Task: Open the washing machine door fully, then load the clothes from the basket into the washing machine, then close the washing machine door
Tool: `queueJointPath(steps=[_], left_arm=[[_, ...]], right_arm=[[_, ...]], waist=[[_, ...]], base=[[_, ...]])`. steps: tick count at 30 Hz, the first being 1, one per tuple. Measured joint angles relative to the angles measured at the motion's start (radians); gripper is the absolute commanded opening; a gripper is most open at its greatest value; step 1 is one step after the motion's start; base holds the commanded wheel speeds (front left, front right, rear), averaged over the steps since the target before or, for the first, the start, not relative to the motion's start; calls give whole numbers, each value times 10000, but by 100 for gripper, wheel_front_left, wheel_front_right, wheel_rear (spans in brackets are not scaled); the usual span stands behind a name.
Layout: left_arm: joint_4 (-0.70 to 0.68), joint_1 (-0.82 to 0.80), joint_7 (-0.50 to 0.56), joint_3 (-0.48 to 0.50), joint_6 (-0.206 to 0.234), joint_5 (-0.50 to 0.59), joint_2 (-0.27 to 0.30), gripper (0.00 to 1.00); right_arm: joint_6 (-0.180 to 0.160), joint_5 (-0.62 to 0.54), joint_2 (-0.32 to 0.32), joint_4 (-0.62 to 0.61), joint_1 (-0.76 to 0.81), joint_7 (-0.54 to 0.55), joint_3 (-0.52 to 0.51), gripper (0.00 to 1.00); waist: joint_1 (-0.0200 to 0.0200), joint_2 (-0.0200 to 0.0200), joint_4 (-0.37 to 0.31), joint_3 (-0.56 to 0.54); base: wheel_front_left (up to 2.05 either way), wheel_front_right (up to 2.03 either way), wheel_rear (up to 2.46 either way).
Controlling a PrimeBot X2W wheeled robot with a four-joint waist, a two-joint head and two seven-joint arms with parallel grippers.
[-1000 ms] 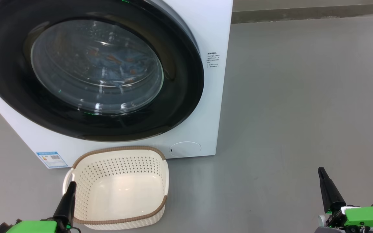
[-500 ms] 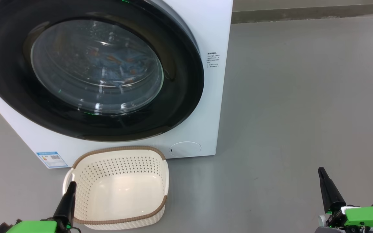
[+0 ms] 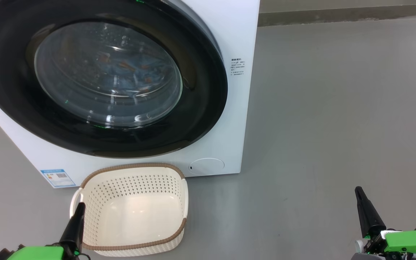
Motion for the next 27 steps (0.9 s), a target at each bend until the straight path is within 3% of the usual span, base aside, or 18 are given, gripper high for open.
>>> queueJointPath(steps=[27], left_arm=[[2, 0, 0, 2, 0, 0, -2, 0]], right_arm=[[0, -2, 21, 0, 0, 2, -13, 0]], waist=[[0, 0, 0, 0]], base=[[0, 0, 0]])
